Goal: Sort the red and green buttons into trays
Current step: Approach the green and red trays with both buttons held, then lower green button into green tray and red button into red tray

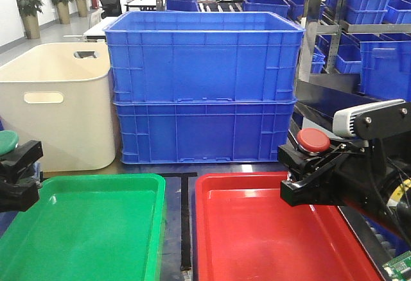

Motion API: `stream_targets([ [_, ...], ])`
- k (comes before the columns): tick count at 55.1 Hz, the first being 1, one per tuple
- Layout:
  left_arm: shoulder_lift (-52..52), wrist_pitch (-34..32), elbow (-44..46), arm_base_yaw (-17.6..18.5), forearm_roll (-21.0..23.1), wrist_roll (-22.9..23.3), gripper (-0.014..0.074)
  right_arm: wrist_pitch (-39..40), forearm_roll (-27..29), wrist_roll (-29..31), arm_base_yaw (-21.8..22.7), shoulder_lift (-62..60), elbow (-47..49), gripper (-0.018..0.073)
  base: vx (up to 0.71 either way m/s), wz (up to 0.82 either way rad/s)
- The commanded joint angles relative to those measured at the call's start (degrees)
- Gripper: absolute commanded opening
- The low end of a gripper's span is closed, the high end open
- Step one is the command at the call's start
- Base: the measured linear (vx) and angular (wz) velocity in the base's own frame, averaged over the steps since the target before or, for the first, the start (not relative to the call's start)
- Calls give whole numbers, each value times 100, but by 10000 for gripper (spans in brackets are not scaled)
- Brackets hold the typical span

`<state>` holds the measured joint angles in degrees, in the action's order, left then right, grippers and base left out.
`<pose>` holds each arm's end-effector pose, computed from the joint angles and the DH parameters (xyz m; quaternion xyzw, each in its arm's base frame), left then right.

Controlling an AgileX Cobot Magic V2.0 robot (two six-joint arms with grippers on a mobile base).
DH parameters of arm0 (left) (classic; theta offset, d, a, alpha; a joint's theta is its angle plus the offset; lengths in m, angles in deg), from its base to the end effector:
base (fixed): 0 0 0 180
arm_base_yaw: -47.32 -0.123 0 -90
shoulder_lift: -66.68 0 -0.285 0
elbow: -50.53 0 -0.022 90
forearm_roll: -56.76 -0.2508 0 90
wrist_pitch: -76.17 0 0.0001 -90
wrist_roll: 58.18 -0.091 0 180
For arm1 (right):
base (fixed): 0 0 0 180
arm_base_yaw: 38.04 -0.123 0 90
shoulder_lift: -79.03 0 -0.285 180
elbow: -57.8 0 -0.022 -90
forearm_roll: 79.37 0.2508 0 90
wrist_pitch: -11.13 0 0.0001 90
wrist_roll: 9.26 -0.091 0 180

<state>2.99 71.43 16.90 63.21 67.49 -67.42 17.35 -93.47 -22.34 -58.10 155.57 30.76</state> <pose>0.2082 -0.0578 0.3640 0.0856 0.7183 -0.0986 0.6834 0.2554 0.0958 0.3506 -0.1456 0.7379 0.1192 0.6482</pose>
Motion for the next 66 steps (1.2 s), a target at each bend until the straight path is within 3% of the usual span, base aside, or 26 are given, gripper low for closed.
stream_targets([
  [1,83,-527,200,32,17,14,0,527,21,3,17,-168,213,-10,0,0],
  [19,-208,-898,200,32,17,17,0,888,21,3,17,-2,213,-10,0,0],
  [48,-2264,-1695,200,32,17,35,0,1716,16,3,17,1919,213,-9,0,0],
  [66,-3034,-1859,200,32,17,78,25,1708,40,3,17,2513,213,24,0,0],
])
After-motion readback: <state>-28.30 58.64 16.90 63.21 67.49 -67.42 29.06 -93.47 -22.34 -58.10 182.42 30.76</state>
